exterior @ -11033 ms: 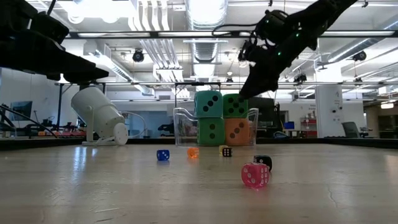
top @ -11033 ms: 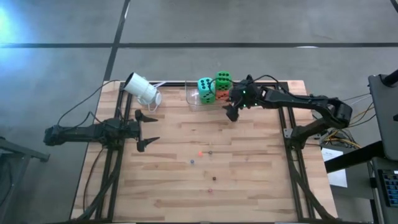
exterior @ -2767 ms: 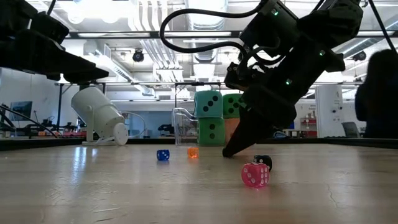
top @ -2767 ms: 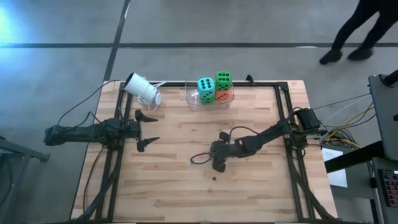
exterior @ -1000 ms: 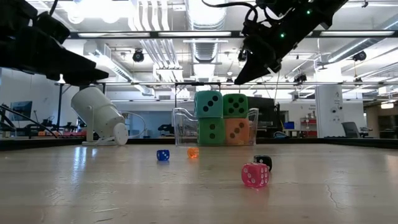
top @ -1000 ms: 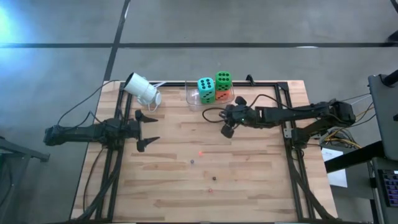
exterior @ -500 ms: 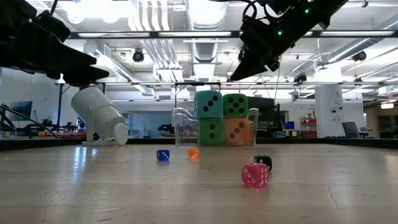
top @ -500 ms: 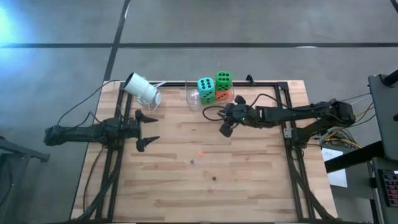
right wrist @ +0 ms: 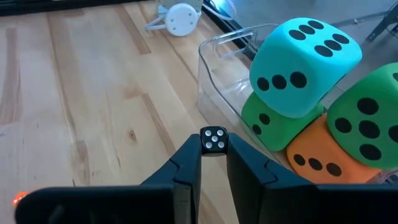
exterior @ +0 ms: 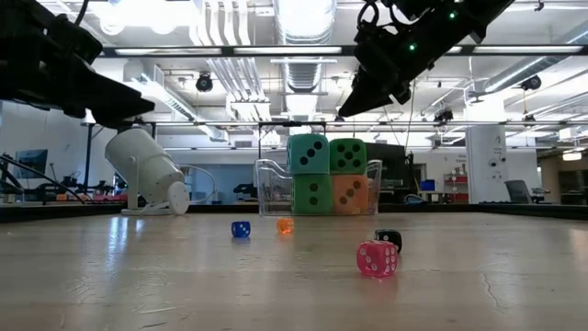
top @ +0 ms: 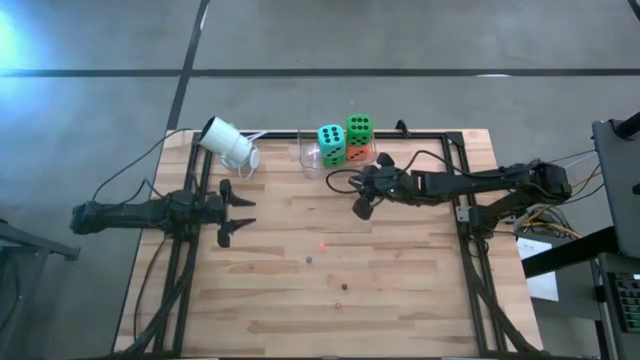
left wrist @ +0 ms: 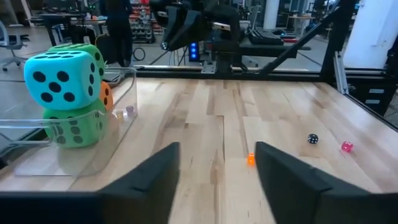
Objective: Pick & Place Dice
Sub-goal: Put the top small black dice into the transparent bin, then put the small blue dice into the transparent bin
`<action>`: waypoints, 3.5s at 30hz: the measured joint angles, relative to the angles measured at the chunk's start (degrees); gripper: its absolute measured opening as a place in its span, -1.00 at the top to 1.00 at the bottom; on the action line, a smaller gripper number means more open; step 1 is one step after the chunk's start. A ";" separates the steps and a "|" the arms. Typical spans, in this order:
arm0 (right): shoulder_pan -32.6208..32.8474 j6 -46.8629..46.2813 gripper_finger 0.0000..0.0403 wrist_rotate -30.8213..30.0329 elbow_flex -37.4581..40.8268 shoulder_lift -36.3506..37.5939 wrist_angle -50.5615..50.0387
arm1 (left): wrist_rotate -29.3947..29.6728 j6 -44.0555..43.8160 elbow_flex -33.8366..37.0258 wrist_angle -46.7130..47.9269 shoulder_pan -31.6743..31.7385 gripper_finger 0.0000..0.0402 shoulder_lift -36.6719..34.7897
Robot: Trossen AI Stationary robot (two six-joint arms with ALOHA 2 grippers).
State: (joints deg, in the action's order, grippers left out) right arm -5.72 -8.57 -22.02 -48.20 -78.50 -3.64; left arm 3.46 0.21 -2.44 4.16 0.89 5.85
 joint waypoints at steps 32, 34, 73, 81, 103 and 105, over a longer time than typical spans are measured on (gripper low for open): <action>-20.88 2.96 0.45 10.57 -1.30 -8.35 -0.50 | 1.64 -1.13 -0.17 0.66 -0.02 0.88 0.00; -20.84 2.98 0.37 10.56 -1.56 -8.35 -0.55 | 1.66 -1.64 -0.17 0.63 -0.02 0.88 0.00; -20.95 0.43 0.12 7.74 -8.15 -8.13 -19.44 | 1.66 -1.79 -0.13 0.42 -0.02 0.88 0.00; -20.95 -1.06 0.14 8.24 -8.15 -8.13 -19.65 | 1.66 -1.79 -0.13 0.42 -0.02 0.88 0.00; -12.95 -0.74 0.15 9.89 -8.38 -0.47 -19.87 | 1.44 -9.44 -0.13 0.38 -0.02 0.88 0.00; -9.98 -0.75 0.15 9.76 -7.85 0.36 -19.74 | 1.44 -9.44 -0.11 -0.84 -0.02 0.88 0.00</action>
State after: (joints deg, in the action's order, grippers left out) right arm -15.70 -9.32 -12.26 -56.05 -78.14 -23.38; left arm 4.91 -9.24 -2.55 3.32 0.86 5.85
